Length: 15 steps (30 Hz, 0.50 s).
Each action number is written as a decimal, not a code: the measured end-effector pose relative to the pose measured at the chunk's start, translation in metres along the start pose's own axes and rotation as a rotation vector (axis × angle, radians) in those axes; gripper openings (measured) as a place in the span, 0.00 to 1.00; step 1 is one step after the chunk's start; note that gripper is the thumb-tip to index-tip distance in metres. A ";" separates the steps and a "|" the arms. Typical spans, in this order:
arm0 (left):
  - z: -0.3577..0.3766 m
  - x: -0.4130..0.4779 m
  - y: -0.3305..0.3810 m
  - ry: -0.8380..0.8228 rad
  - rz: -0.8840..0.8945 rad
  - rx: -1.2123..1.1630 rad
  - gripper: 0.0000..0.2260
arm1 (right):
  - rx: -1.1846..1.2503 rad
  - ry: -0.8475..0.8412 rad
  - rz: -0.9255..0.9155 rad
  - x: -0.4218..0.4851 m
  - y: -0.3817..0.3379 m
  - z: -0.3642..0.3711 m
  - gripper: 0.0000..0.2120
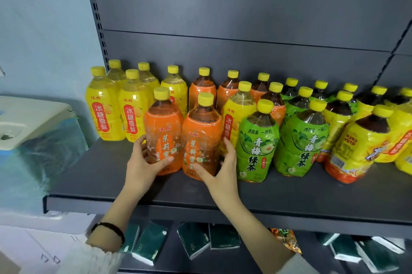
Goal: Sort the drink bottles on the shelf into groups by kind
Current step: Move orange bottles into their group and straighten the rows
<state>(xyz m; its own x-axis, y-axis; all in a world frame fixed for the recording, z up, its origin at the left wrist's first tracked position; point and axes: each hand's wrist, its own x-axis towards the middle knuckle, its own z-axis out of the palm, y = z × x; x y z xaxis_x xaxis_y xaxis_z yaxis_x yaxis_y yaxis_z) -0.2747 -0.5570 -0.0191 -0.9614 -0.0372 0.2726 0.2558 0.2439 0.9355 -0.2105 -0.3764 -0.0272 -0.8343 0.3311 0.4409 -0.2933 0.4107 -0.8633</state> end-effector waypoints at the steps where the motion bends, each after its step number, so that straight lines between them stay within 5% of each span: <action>1: -0.001 0.000 0.000 0.000 -0.006 -0.001 0.40 | 0.030 0.001 0.033 0.004 0.000 0.004 0.43; 15: -0.021 0.000 -0.017 -0.038 -0.026 -0.047 0.38 | -0.163 -0.057 0.147 0.089 0.020 0.038 0.40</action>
<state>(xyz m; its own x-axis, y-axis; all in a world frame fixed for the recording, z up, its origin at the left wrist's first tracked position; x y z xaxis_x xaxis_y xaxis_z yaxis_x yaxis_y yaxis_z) -0.2772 -0.5818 -0.0297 -0.9708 -0.0062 0.2399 0.2340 0.1973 0.9520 -0.3079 -0.3710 -0.0146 -0.8887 0.3508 0.2951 -0.0915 0.4950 -0.8641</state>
